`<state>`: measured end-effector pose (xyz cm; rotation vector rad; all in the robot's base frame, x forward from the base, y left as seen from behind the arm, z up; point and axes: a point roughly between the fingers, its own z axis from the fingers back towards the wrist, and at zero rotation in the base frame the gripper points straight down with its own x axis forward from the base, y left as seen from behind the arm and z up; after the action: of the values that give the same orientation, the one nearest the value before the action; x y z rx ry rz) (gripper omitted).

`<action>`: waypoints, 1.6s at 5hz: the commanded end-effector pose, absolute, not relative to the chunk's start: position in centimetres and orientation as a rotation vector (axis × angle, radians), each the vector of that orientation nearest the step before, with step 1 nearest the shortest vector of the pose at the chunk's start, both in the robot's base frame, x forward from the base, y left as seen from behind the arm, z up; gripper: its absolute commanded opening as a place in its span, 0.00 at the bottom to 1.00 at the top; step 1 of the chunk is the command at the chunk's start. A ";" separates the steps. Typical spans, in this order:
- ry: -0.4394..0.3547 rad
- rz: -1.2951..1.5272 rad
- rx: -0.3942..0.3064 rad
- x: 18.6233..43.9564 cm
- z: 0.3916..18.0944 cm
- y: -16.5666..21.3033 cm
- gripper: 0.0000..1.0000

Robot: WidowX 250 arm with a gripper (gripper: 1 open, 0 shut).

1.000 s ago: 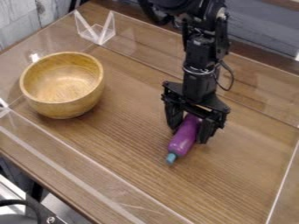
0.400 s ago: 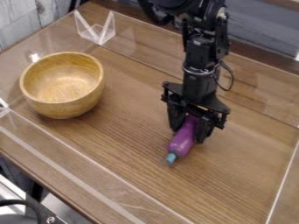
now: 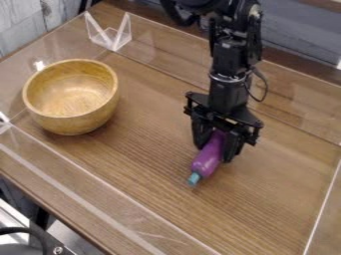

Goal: Put the purple eggplant in the brown bowl

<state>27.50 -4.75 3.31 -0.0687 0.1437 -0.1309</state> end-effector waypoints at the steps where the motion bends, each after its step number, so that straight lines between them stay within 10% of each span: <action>1: 0.058 -0.144 -0.079 28.7 6.1 -4.7 0.00; 8: 0.038 -0.139 -0.093 28.5 10.0 -3.9 0.00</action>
<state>27.29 -3.95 7.31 -0.0903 0.1426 -0.1392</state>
